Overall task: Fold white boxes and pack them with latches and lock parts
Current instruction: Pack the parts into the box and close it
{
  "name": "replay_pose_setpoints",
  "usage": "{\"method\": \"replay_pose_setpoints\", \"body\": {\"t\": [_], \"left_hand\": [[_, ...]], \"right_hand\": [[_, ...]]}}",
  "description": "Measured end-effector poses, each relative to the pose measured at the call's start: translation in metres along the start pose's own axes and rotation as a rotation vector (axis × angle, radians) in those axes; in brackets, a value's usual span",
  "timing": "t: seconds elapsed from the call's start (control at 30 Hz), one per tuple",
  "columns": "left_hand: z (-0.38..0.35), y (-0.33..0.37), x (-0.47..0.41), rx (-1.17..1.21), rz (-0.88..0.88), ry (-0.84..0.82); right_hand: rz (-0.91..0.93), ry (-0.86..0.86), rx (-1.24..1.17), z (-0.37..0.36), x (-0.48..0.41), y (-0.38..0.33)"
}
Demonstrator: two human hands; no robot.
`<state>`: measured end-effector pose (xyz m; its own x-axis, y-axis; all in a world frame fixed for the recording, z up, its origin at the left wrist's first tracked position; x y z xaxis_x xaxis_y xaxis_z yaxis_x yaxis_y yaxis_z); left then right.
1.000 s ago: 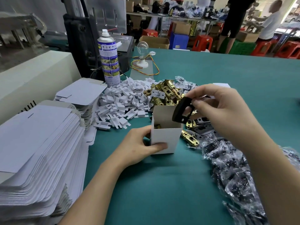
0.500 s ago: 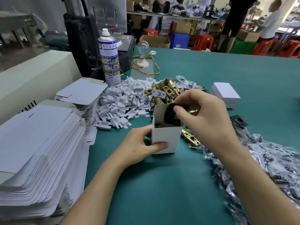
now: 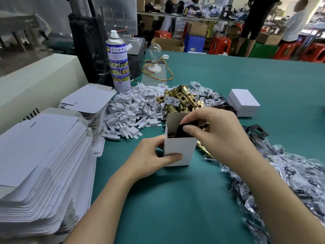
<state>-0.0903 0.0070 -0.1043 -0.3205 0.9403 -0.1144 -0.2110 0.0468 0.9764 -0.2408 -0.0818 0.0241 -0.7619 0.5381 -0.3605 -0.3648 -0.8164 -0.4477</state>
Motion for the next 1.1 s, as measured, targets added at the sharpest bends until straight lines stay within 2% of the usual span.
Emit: {"method": "replay_pose_setpoints", "body": {"t": [0.3, 0.43, 0.5, 0.57, 0.63, 0.73, 0.8, 0.9, 1.1], "left_hand": [[0.001, 0.001, 0.001, -0.001, -0.002, 0.003], [0.0, -0.001, 0.0, -0.001, -0.002, -0.007], [0.001, -0.001, 0.0, 0.001, -0.002, -0.013], [0.001, -0.001, 0.001, 0.0, -0.002, -0.015], [0.001, -0.002, 0.001, 0.004, -0.004, -0.016], [0.001, -0.001, 0.001, 0.014, -0.005, -0.026], [0.001, 0.001, 0.002, 0.02, -0.013, -0.026], [0.001, 0.002, 0.002, 0.028, -0.012, -0.022], [0.001, 0.002, 0.003, 0.051, -0.001, -0.015]], "right_hand": [[0.084, -0.07, 0.212, -0.012, 0.004, -0.007], [0.077, 0.14, 0.085, 0.01, 0.009, -0.003], [0.051, 0.252, 0.072, 0.027, 0.013, 0.004], [0.004, 0.291, 0.103, 0.043, 0.018, 0.02], [-0.084, 0.151, 0.214, 0.048, 0.02, 0.038], [-0.197, -0.237, 0.494, 0.033, 0.027, 0.064], [-0.212, -0.401, 0.624, 0.017, 0.034, 0.074], [-0.232, -0.437, 0.689, 0.004, 0.041, 0.084], [-0.264, -0.304, 0.728, 0.007, 0.037, 0.085]]}}
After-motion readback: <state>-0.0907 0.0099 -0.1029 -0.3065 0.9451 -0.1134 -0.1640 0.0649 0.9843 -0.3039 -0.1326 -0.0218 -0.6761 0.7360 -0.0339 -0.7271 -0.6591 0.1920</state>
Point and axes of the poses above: each hand's wrist, its own x-axis away from the middle knuckle, its own z-axis out of the back of the hand, y = z × x, the point moved 4 cm from there along -x, towards the middle knuckle, and after that the axes turned 10 degrees about x, right-handed, at the moved point
